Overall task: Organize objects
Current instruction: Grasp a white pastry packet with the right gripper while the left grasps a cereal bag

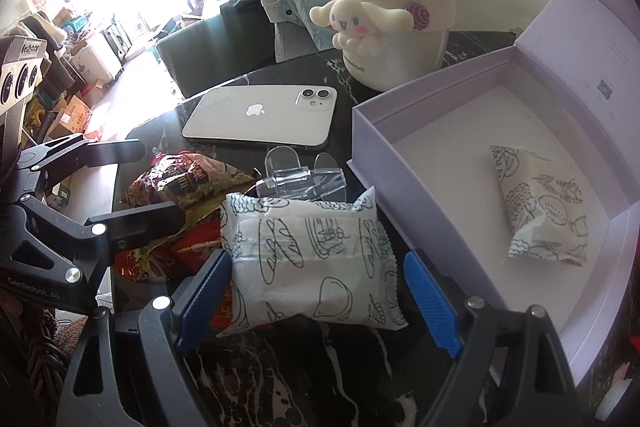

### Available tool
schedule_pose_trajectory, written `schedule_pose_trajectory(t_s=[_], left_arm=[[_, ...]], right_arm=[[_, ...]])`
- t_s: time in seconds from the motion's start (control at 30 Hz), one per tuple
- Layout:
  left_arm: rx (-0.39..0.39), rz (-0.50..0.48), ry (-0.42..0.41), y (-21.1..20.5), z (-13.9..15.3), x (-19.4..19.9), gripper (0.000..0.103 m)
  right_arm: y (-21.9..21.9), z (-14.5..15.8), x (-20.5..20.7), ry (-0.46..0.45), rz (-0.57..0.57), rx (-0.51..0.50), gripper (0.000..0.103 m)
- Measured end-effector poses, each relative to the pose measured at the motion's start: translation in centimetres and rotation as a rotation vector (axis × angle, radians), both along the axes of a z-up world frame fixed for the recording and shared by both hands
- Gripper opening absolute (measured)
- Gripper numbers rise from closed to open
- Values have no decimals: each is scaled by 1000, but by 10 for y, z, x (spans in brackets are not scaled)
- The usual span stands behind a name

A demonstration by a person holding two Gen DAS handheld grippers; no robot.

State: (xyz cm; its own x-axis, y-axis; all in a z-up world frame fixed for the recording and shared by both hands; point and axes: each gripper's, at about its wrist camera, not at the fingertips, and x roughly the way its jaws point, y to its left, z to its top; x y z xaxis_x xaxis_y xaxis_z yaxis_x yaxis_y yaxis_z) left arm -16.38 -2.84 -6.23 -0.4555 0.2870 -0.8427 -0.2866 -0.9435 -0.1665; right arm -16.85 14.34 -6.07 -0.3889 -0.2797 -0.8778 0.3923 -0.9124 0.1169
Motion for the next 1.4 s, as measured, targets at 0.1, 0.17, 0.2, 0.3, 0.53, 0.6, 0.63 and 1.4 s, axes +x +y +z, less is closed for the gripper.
schedule_pose_trajectory(t_s=[0.1, 0.17, 0.2, 0.3, 0.53, 0.6, 0.63, 1.4], left_arm=[[-9, -3, -2, 1, -3, -2, 94], [-18, -6, -2, 2, -5, -3, 94], [-15, -13, -5, 3, -7, -4, 94], [-7, -27, -24, 5, -13, -6, 94], [10, -21, 7, 2, -11, -5, 88], [26, -32, 12, 3, -9, -3, 79], [24, -34, 21, 3, -8, -3, 78], [33, -104, -30, 16, -9, 6, 59]], right_arm=[[-2, -8, -2, -27, 5, 2, 89], [-6, -11, -1, -22, 19, 19, 90], [-9, -13, -1, -19, 23, 32, 90], [-11, -15, -1, -14, 28, 45, 91], [-11, -15, 0, -12, 38, 23, 91], [-12, -14, 2, -6, 57, 22, 84], [-13, -13, 4, -3, 68, 25, 82], [-13, -16, 23, -45, 170, 62, 82]])
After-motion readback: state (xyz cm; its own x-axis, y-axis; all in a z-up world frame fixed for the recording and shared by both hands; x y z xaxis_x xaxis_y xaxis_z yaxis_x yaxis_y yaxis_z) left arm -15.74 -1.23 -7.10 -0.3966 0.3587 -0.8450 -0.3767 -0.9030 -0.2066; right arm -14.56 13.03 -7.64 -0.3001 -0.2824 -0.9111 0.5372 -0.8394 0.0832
